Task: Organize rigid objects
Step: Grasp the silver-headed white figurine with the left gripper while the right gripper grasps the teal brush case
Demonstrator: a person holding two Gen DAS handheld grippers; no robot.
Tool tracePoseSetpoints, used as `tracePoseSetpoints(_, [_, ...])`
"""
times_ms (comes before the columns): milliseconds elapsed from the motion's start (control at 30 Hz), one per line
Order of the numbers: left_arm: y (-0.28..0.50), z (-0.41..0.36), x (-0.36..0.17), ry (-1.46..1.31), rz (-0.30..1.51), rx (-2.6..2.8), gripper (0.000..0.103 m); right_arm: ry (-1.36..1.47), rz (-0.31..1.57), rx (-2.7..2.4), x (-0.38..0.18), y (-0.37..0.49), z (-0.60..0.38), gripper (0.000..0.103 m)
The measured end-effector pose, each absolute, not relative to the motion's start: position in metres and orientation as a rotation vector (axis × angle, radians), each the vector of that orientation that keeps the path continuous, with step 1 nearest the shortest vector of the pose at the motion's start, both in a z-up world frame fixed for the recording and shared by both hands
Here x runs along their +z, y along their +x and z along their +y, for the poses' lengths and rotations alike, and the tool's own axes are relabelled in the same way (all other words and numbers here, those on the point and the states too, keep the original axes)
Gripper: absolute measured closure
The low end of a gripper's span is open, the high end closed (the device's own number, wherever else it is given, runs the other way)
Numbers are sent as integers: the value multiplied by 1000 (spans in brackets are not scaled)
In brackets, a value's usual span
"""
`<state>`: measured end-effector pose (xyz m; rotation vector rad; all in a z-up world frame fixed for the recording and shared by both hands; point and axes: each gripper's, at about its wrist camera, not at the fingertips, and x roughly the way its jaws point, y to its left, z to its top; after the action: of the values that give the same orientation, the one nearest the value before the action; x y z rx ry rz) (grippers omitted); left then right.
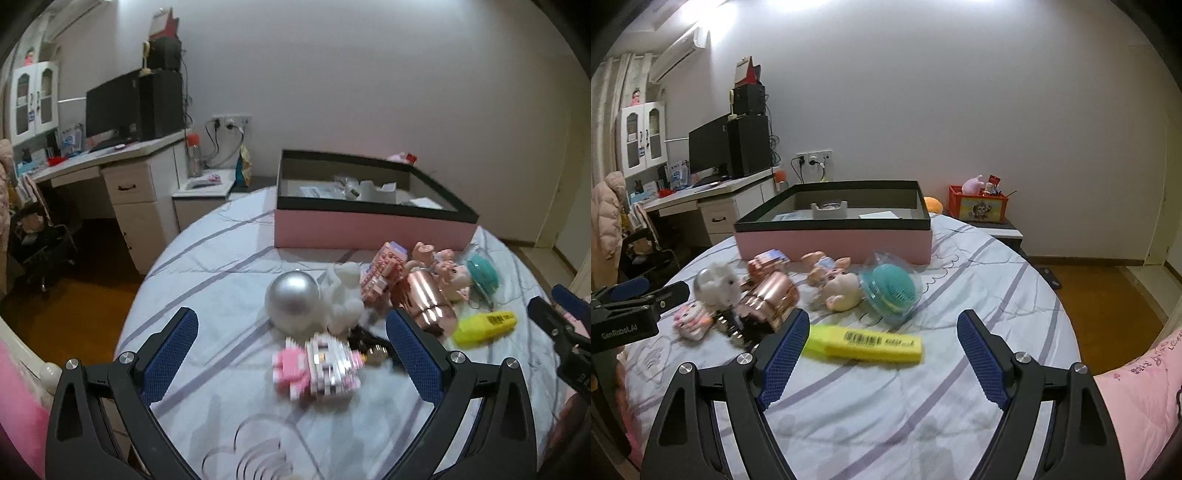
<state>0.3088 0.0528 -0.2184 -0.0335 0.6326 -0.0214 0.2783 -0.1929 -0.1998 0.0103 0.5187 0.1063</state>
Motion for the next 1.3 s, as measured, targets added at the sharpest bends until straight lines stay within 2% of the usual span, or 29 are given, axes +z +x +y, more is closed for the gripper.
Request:
tracePoseSetpoints(167, [346,52,-232,-29,774,-61,0,45,580,112,-202,304,-205,19])
tracePoseSetpoints(333, [366,51,-235,6,803,-26,0,56,652,118,-199,332,-216,19])
tracePoseSetpoints(533, [385,47,-255,24,920,-35,1,34,798,107,-212,379,-212,19])
tracePoseSetpoints(567, [385,48,-254,23,913,-40,8,23,820,100,-216,385,-210,19])
tracePoseSetpoints(600, [384,48,-252,19,901,-51,23,35,839,119,-219,391,-209,19])
tracePoseSetpoints(633, [383,47,-251,17,893,-62,29,56,845,137,-220,394,-210,19])
tracePoseSetpoints(1000, [367,44,-241,40,846,-71,32,176,920,204,-236,424,-227,21])
tracePoseSetpoints(1100, [364,43,-239,59,837,-68,32,149,918,199,-235,428,-222,30])
tracePoseSetpoints(1200, [364,46,-236,58,831,-66,32,125,921,183,-235,434,-219,30])
tracePoseSetpoints(1267, [363,46,-234,60,830,-66,32,117,918,181,-235,438,-217,33])
tracePoseSetpoints(1300, [362,47,-233,61,828,-62,32,114,912,182,-235,439,-216,45])
